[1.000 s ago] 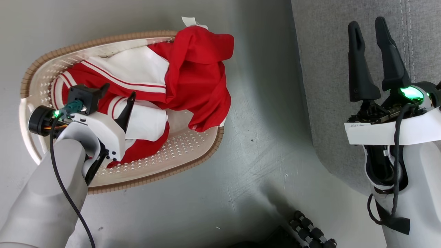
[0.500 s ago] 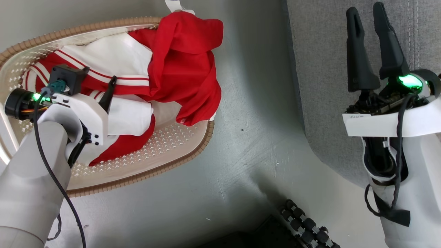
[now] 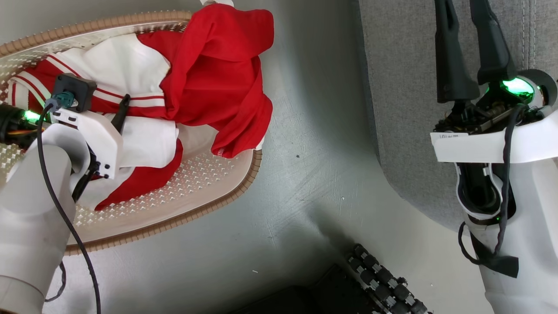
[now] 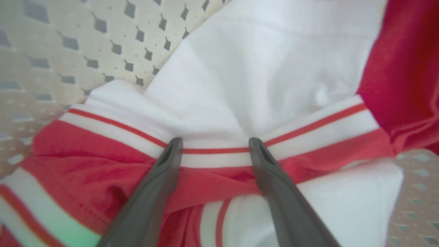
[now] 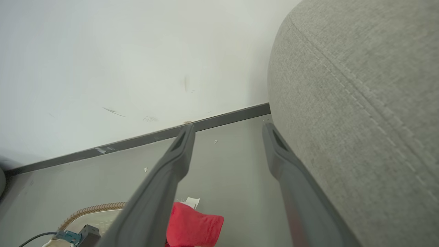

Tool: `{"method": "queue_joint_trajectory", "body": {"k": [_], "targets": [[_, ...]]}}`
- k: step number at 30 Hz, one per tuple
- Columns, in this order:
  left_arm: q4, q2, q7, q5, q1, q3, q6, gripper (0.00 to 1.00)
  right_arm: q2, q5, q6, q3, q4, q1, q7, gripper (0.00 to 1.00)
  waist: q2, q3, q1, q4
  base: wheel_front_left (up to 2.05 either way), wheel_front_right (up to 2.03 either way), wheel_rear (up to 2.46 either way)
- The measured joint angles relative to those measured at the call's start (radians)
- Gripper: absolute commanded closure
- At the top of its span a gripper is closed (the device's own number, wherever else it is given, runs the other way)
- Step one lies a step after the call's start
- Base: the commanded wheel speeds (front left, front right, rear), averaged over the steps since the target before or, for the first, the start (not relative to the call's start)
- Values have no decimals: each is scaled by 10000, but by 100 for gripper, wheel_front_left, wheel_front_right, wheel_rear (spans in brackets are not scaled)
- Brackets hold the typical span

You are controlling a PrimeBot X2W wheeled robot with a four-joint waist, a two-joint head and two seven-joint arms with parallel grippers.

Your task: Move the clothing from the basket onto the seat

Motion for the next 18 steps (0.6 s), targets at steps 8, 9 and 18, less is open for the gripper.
{"method": "queue_joint_trajectory", "body": {"k": [8,9,18], "targets": [[523,65,422,566,-347,-391,186,0,2,19,0,75,0,-64,-2,0,0,126,0,-138,0,0,0],[562,69,422,585,-376,-439,201,0,4,44,0,82,0,-79,-2,0,0,136,0,-152,0,0,0],[784,-10,523,823,-518,-713,226,96,25,73,2,84,90,-167,0,0,0,100,0,-161,0,0,0]]}}
